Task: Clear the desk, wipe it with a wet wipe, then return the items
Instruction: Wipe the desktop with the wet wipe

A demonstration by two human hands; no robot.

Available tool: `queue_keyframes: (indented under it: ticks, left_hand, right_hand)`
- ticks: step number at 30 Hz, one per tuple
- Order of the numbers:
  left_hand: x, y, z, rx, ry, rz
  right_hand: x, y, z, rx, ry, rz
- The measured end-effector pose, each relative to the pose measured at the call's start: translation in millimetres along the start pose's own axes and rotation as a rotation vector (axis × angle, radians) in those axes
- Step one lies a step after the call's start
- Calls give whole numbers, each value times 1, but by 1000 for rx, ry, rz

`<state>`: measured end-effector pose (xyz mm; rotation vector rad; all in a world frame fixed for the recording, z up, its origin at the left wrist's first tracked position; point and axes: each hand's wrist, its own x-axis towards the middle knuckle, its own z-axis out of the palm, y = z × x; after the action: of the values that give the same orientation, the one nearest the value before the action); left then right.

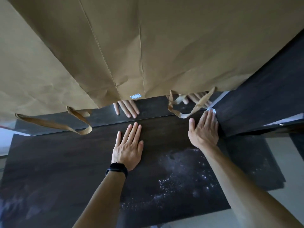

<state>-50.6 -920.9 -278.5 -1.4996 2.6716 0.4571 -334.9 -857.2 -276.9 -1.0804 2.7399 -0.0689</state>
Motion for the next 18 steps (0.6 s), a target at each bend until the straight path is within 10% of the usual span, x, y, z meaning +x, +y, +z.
queue_keyframes:
  ticks: [18]
  left_hand:
    - [-6,-16,-13,-70,-101,126]
  right_hand:
    - [-179,38,33,184,112,425]
